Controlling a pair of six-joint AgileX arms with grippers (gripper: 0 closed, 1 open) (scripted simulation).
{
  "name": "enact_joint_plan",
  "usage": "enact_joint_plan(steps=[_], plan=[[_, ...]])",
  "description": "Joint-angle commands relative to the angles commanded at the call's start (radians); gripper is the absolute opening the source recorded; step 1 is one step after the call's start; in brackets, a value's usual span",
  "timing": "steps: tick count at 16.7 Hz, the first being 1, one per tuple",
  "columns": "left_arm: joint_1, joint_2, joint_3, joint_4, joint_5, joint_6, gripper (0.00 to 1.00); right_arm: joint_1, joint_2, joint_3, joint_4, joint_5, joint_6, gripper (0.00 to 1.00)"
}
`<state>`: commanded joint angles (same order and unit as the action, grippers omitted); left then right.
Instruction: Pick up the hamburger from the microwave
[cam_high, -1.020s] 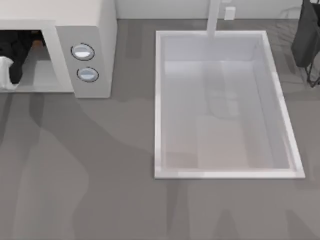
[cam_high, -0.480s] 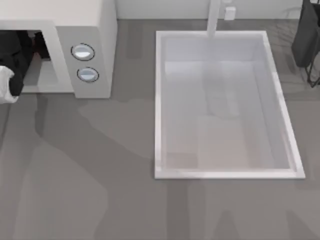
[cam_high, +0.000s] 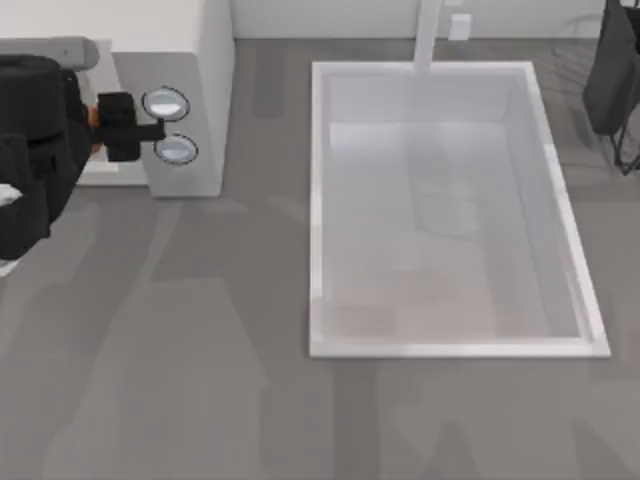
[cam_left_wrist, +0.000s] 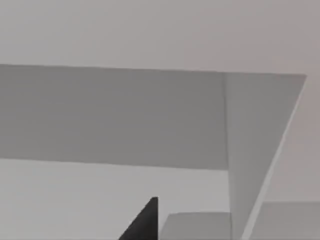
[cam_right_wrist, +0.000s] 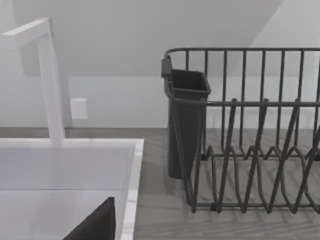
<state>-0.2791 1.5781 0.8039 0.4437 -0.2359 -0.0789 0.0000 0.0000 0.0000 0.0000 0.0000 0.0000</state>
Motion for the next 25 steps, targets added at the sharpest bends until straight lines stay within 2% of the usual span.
enact_joint_plan(steps=[4, 11, 14, 21, 25], plan=[[-0.048, -0.119, -0.118, -0.031, -0.043, -0.014, 0.00, 0.000, 0.000, 0.000, 0.000, 0.000, 0.000, 1.00], [-0.035, -0.065, -0.131, 0.011, -0.046, -0.012, 0.00, 0.000, 0.000, 0.000, 0.000, 0.000, 0.000, 1.00], [-0.040, 0.052, -0.159, 0.144, -0.046, -0.013, 0.00, 0.000, 0.000, 0.000, 0.000, 0.000, 0.000, 1.00], [-0.049, 0.373, -0.266, 0.626, -0.040, -0.014, 0.00, 0.000, 0.000, 0.000, 0.000, 0.000, 0.000, 1.00], [-0.049, 0.452, -0.301, 0.723, -0.036, -0.013, 0.00, 0.000, 0.000, 0.000, 0.000, 0.000, 0.000, 1.00]])
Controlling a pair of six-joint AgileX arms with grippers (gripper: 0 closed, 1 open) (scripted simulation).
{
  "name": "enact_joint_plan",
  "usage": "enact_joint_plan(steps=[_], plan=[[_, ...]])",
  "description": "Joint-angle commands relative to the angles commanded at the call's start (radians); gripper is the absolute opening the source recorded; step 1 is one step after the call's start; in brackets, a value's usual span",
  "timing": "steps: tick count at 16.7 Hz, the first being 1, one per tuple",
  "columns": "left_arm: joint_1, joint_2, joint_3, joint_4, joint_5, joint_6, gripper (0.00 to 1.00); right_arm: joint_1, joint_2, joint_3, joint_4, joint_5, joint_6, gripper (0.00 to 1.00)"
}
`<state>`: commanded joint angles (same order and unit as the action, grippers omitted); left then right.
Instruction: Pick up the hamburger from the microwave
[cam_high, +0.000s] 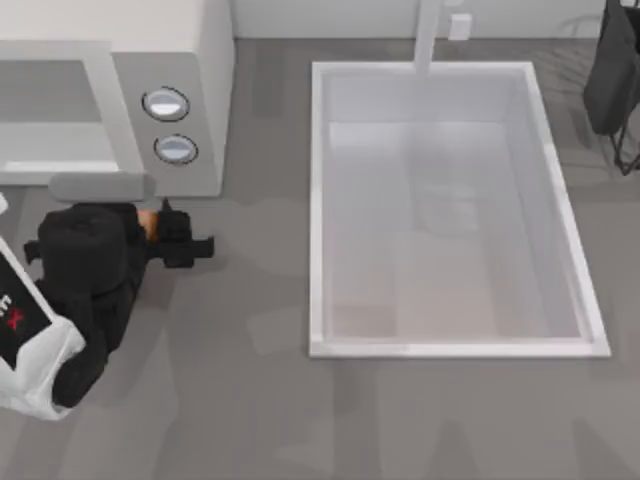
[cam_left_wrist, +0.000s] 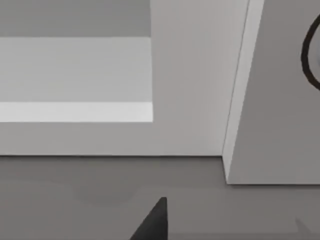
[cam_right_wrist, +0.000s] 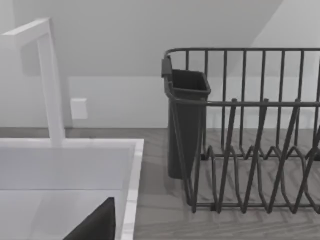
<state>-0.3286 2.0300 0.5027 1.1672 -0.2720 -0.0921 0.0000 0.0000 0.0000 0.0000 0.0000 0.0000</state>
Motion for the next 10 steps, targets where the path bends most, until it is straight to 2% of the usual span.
enact_joint_plan(steps=[4, 10], plan=[[0.000, 0.000, 0.000, 0.000, 0.000, 0.000, 0.00, 0.000, 0.000, 0.000, 0.000, 0.000, 0.000, 1.00], [0.000, 0.000, 0.000, 0.000, 0.000, 0.000, 0.45, 0.000, 0.000, 0.000, 0.000, 0.000, 0.000, 1.00]])
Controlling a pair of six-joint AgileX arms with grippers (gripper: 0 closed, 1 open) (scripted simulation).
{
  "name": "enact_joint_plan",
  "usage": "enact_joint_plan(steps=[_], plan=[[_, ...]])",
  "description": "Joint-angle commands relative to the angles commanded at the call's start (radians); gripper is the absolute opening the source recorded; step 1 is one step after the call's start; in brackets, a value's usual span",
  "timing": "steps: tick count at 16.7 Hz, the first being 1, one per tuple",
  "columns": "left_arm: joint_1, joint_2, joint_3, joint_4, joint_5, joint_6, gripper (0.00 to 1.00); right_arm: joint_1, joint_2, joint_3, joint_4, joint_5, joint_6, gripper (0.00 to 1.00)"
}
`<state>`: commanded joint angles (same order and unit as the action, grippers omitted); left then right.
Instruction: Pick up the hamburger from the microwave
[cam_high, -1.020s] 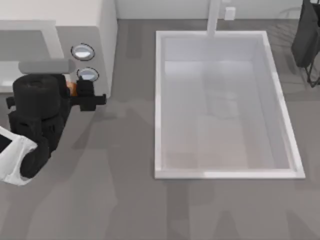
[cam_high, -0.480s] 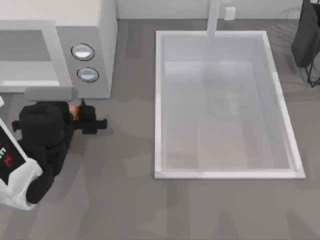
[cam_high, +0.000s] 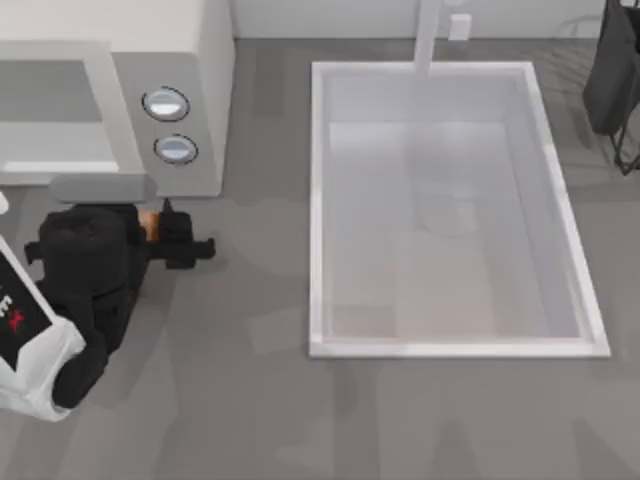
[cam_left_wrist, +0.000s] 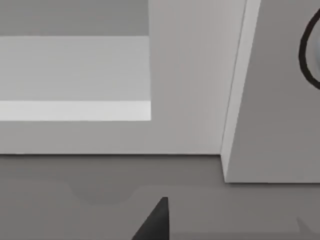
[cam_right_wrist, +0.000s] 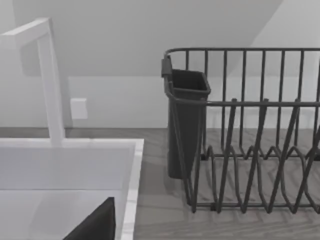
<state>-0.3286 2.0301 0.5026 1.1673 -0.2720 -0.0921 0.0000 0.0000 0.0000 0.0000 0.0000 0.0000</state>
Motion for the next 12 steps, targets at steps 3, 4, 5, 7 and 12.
enact_joint_plan(steps=[3, 4, 5, 7, 12], plan=[[0.000, 0.000, 0.000, 0.000, 0.000, 0.000, 0.68, 0.000, 0.000, 0.000, 0.000, 0.000, 0.000, 1.00], [0.000, 0.000, 0.000, 0.000, 0.000, 0.000, 0.75, 0.000, 0.000, 0.000, 0.000, 0.000, 0.000, 1.00], [0.000, 0.000, 0.000, 0.000, 0.000, 0.000, 0.83, 0.000, 0.000, 0.000, 0.000, 0.000, 0.000, 1.00], [0.000, 0.000, 0.000, 0.000, 0.000, 0.000, 0.98, 0.000, 0.000, 0.000, 0.000, 0.000, 0.000, 1.00], [0.000, 0.000, 0.000, 0.000, 0.000, 0.000, 1.00, 0.000, 0.000, 0.000, 0.000, 0.000, 0.000, 1.00]])
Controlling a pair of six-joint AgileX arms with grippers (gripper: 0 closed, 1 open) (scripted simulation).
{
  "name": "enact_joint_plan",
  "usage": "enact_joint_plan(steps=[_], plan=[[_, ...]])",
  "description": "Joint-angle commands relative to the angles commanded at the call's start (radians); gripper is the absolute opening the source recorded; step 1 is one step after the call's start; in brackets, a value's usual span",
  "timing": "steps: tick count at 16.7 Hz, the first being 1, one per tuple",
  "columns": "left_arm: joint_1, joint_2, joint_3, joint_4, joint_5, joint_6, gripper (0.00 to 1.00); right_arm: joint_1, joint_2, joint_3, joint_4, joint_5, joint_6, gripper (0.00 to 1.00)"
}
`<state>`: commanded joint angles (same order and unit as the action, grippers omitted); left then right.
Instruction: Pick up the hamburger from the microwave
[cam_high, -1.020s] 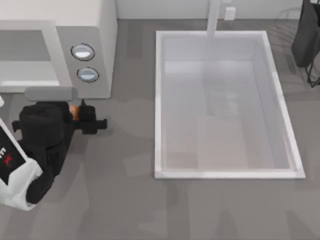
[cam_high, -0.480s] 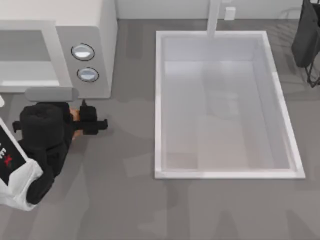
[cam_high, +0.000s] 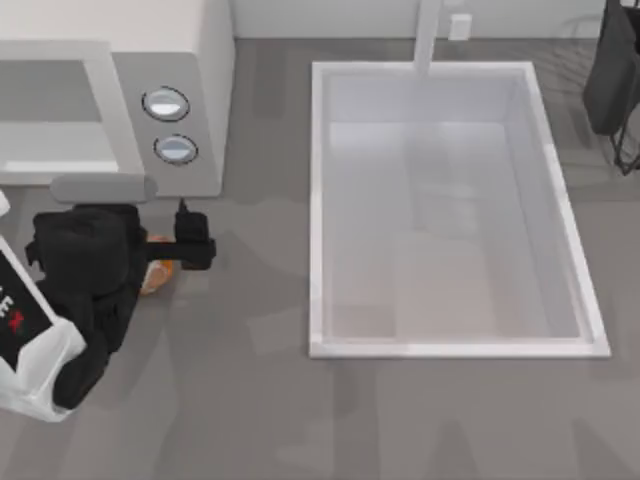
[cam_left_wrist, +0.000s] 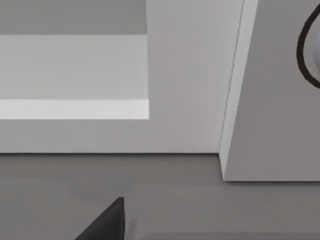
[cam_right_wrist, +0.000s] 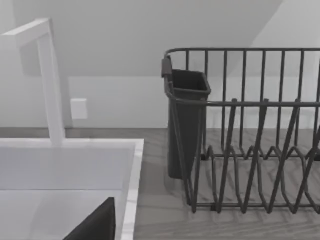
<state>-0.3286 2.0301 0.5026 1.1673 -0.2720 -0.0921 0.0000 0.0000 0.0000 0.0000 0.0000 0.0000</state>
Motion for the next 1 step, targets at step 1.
enact_joint_plan(steps=[1], plan=[[0.000, 0.000, 0.000, 0.000, 0.000, 0.000, 1.00, 0.000, 0.000, 0.000, 0.000, 0.000, 0.000, 1.00]])
